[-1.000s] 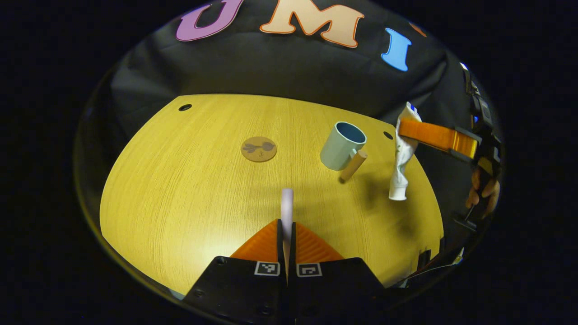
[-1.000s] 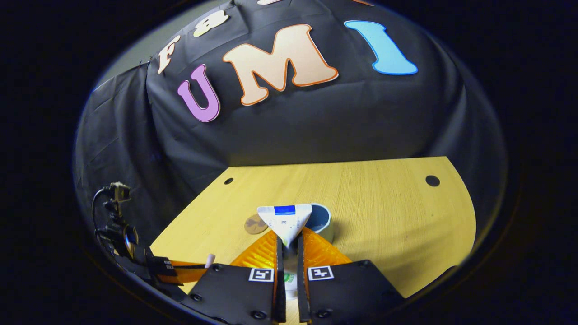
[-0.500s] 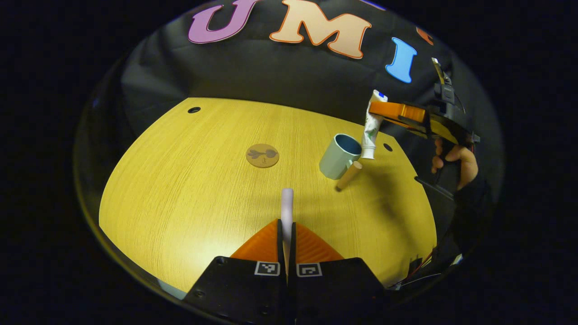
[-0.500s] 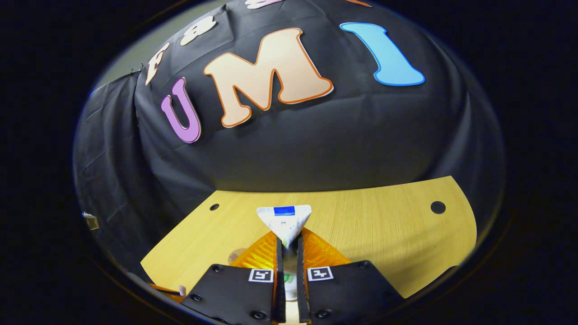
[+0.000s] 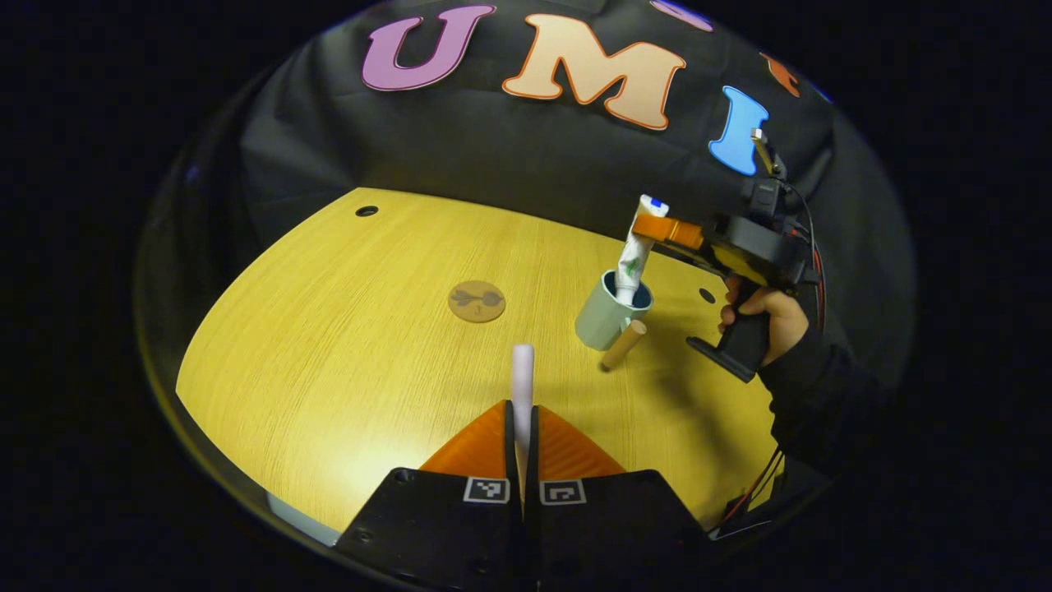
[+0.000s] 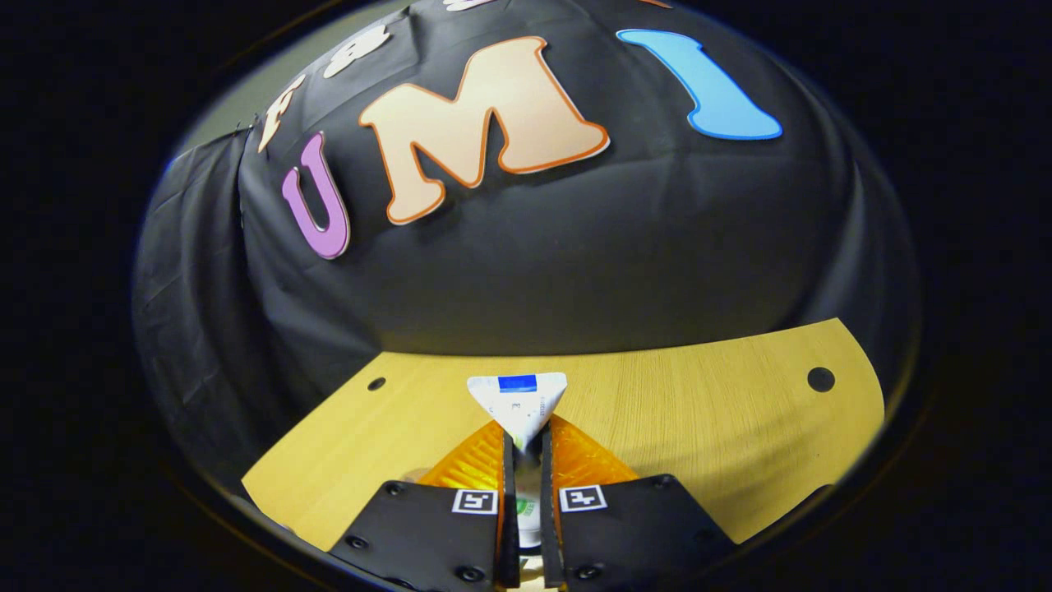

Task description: Put the toothbrush and toothpaste on the desktop into the cup, then pick up the cup and place it on the coaster on the desktop.

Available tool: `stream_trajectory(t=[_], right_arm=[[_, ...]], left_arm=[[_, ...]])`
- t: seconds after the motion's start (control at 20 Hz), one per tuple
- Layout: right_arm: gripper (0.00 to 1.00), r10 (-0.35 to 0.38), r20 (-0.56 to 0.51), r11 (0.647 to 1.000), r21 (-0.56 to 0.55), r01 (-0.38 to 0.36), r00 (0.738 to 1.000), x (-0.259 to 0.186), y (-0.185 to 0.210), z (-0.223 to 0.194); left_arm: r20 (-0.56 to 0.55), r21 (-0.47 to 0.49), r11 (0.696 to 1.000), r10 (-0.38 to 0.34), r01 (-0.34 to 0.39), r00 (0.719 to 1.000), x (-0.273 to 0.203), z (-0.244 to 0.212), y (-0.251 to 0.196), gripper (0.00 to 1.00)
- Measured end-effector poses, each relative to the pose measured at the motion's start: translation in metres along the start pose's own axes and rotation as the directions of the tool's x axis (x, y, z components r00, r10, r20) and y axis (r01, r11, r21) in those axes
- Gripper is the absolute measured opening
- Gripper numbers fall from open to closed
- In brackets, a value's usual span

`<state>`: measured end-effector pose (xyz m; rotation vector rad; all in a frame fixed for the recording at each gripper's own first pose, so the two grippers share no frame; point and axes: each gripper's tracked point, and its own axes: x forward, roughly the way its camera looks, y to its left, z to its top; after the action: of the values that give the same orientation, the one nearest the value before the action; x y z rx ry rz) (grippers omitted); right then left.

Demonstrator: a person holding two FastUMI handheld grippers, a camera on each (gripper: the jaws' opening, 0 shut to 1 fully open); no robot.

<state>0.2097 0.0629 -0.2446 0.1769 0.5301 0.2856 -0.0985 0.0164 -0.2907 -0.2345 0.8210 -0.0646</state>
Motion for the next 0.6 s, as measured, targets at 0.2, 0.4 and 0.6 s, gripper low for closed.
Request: stream_trajectory(t=[0.2, 0.4, 0.6], right_arm=[[0.17, -0.044, -0.062, 0.999, -0.025, 0.043, 0.997, 0.006, -0.004, -0.021], [0.18, -0.078, -0.088, 0.996, -0.047, 0.074, 0.993, 0.005, -0.005, -0.029], [0.33, -0.028, -0.185, 1.000, -0.014, 0.026, 0.982, -0.019, 0.005, -0.061]], left_arm=[[0.023, 0.071, 0.996, -0.064, 0.062, 0.998, 0.013, 0.023, -0.006, 0.00], [0.062, 0.119, 0.985, -0.136, 0.128, 0.989, 0.022, 0.055, -0.015, 0.00], [0.076, 0.159, 0.967, -0.213, 0.199, 0.974, 0.036, 0.075, -0.025, 0.00]])
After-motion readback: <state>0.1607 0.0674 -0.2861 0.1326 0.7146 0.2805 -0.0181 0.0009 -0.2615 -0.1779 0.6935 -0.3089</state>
